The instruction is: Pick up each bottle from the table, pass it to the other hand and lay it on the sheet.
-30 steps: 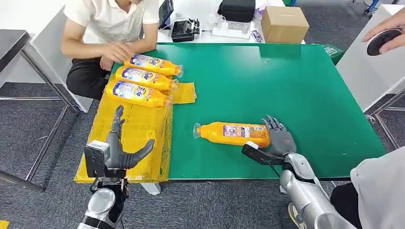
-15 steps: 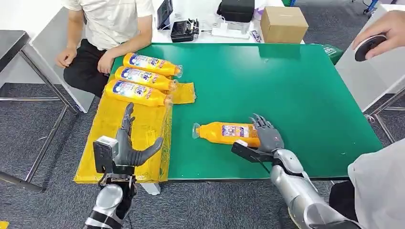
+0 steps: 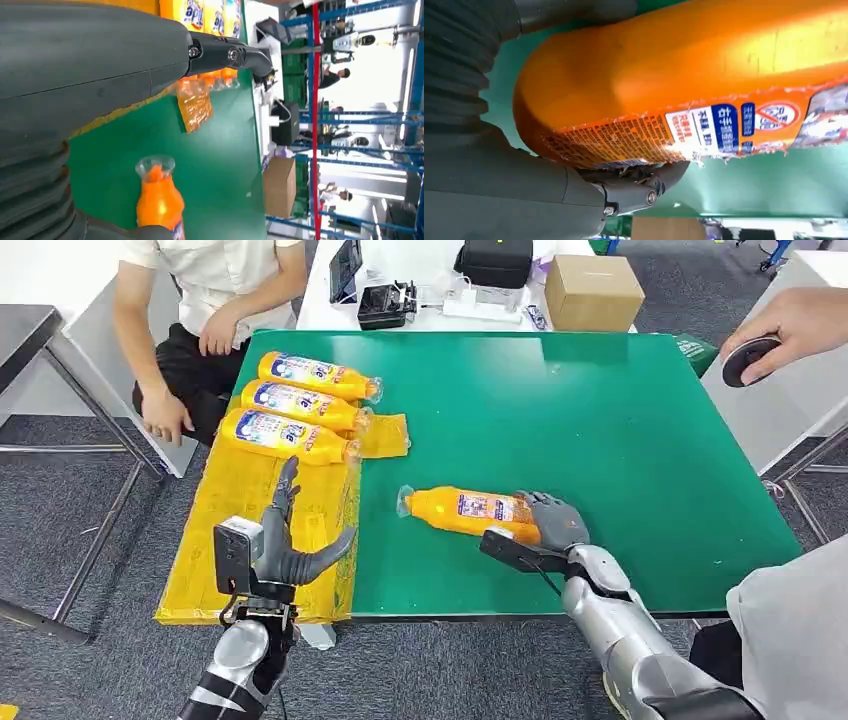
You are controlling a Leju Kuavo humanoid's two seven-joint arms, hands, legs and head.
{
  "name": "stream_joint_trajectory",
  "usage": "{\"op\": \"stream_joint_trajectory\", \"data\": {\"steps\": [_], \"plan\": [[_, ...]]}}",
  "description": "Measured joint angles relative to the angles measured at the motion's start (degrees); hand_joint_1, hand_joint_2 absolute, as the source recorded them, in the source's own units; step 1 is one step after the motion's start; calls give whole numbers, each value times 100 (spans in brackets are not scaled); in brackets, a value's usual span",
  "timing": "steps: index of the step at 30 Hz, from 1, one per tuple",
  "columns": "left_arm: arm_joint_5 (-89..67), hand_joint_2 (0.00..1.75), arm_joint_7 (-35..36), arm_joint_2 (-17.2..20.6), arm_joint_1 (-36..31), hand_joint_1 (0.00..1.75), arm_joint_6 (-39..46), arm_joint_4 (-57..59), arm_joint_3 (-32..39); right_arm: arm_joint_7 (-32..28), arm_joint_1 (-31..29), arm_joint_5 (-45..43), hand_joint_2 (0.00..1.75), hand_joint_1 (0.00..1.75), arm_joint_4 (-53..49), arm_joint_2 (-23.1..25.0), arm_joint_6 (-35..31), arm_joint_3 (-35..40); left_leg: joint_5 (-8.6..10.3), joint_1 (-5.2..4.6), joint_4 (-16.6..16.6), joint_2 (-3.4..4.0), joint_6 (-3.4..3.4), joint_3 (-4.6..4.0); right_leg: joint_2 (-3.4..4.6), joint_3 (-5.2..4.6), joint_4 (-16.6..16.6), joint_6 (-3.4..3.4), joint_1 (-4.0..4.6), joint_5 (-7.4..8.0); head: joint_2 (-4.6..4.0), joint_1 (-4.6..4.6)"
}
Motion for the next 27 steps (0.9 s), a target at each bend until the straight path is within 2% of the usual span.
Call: {"op": "stream_joint_trajectory", "data": {"steps": [7, 10, 14, 17, 19, 22, 27], "plan": [[52, 175, 0, 4, -21, 0, -109, 50, -33, 85, -83, -142, 175, 175, 160, -22, 240, 4, -1, 0, 0, -1, 0, 17, 1, 17, -1, -1, 0, -1, 0, 2], [124, 175, -31, 4, -17, 0, -183, 50, -33, -478, -60, -782, 175, 175, 162, -17, 437, -129, -1, 0, 0, -1, 0, 20, 0, 21, -1, -1, 0, -1, 0, 4], [331, 175, -31, 11, -11, 0, -361, 50, -33, -794, 3, -1085, 175, 175, 162, 13, 529, -267, -5, 0, 0, 13, -2, 28, 16, 23, -1, -1, 0, 2, 0, 4], [1311, 175, 113, -4, 97, 0, -1175, 41, -41, -1808, 177, -1925, 175, 175, 43, 109, 947, -511, -5, 2, -1, 13, -3, 27, 15, 26, -1, -2, 6, 1, 0, 2], [1796, 175, 186, -37, 277, 0, -1436, 39, -109, -2219, 533, -2630, 175, 175, -388, 295, 1190, -680, -7, 4, -1, 13, -6, 15, 16, 16, 0, -2, 8, 1, 0, 2], [2087, 175, 164, -50, 481, 0, -1440, 39, -236, -1948, 1085, -3314, 175, 175, -1274, 528, 1285, -702, -5, 8, -1, 3, -8, -13, 12, -9, 1, -3, 12, -1, 0, -2], [2433, 175, 293, -20, 685, 0, -1495, -37, -372, -1952, 1657, -3991, 175, 175, -2563, 741, 1147, -612, -4, 10, -1, -3, -8, -34, 4, -21, 3, -5, 11, -6, 0, 4]]}}
